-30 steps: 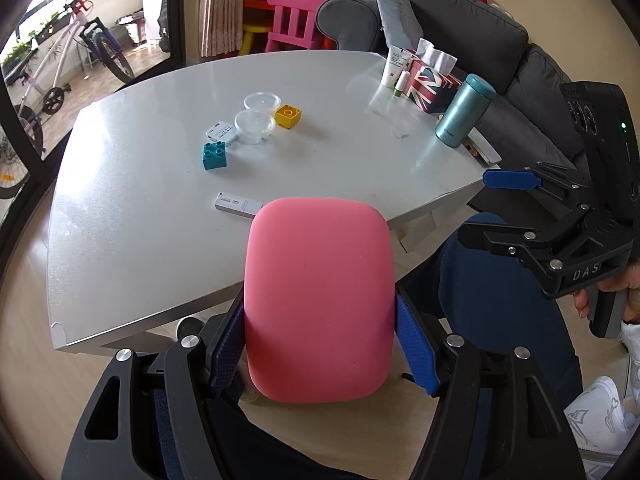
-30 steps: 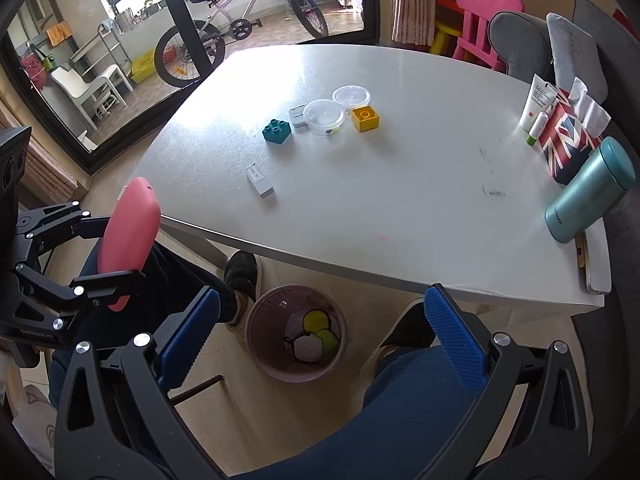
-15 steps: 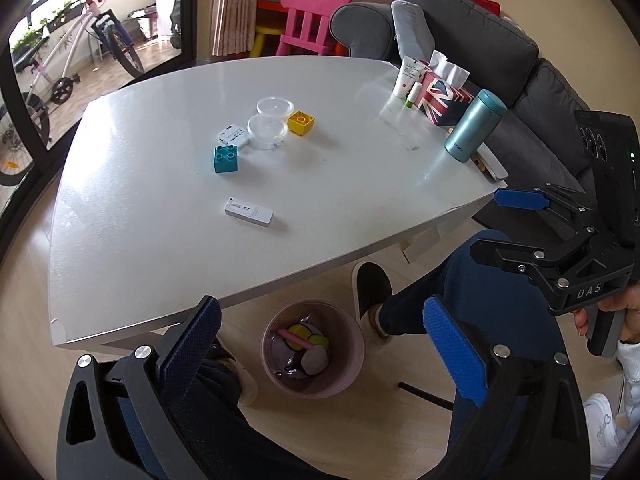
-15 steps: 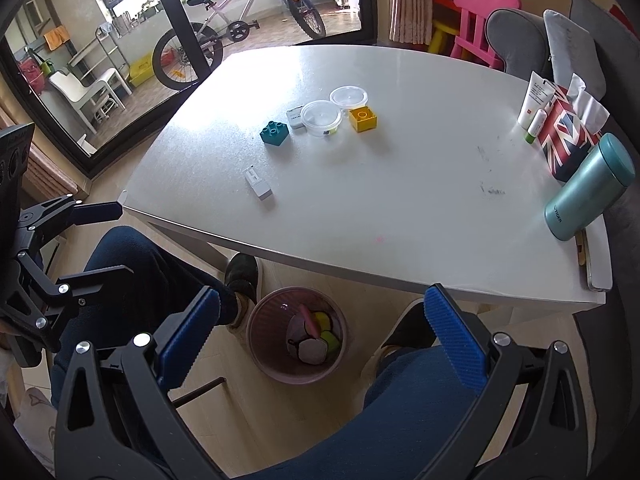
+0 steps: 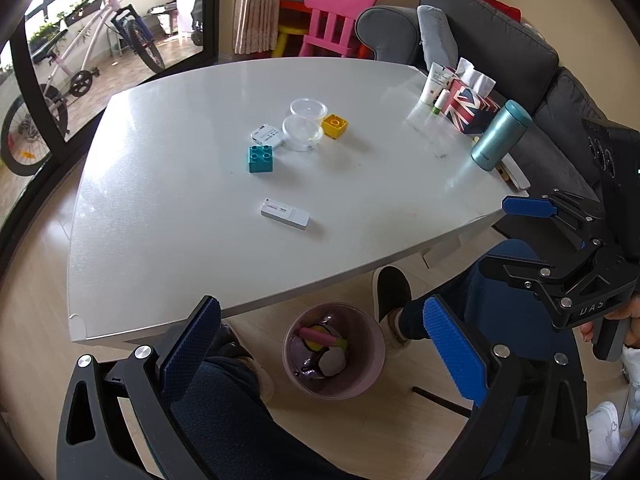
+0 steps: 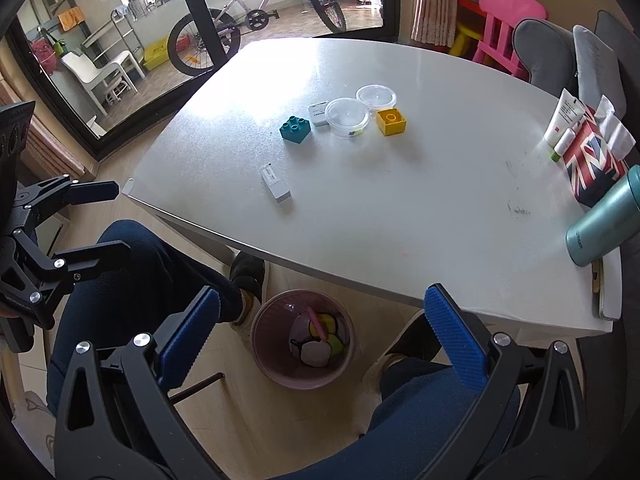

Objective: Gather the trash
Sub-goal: 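Reach the right gripper to the white USB stick and grasp it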

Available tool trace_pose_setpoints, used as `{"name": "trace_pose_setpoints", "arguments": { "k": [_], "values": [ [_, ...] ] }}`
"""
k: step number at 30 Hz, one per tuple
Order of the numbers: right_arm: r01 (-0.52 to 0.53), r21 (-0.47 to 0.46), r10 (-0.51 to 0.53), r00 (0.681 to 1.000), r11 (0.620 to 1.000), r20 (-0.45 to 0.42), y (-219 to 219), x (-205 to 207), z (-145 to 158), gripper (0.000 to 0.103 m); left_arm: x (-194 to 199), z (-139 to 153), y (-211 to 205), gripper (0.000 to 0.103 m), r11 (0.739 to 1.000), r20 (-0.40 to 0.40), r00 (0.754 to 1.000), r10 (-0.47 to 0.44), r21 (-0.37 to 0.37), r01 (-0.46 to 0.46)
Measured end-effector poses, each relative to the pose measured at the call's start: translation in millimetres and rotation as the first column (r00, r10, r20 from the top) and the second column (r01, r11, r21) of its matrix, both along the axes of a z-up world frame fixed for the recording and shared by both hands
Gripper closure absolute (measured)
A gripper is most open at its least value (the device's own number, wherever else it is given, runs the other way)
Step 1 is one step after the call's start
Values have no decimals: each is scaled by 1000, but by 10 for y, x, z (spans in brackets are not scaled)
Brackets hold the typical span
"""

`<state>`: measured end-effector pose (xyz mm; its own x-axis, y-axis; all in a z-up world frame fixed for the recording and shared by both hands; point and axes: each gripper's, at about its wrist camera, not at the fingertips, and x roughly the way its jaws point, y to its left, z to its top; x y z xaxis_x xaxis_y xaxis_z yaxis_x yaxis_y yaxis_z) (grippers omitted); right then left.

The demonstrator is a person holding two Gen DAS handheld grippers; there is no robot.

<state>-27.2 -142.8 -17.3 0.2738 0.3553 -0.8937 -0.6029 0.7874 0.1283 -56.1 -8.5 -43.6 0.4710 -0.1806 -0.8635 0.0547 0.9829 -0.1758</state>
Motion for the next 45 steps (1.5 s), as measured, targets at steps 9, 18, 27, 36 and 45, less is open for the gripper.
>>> {"name": "trace_pose_setpoints", "arguments": {
  "k": [9, 18, 27, 36, 45],
  "values": [
    [-122, -46, 122, 992, 991, -2, 582, 338, -224, 3, 117, -4, 342, 6, 998, 12, 998, 59, 18, -59],
    [-271, -114, 269, 962, 956, -33, 1253, 634, -636, 3, 226, -67, 529, 6, 995, 10, 995, 95, -3, -95],
    [-407, -183, 394, 913, 895, -105, 1686, 811, -1020, 24, 301, -129, 627, 6, 992, 1, 992, 123, -13, -123],
    [-455, -201, 437, 890, 867, -132, 1786, 841, -1138, 57, 316, -186, 679, 6, 990, -6, 990, 139, -37, -139],
    [-460, -216, 445, 888, 861, -118, 1826, 818, -1129, 84, 304, -217, 702, 6, 988, -9, 990, 143, -51, -143]
  ]
}}
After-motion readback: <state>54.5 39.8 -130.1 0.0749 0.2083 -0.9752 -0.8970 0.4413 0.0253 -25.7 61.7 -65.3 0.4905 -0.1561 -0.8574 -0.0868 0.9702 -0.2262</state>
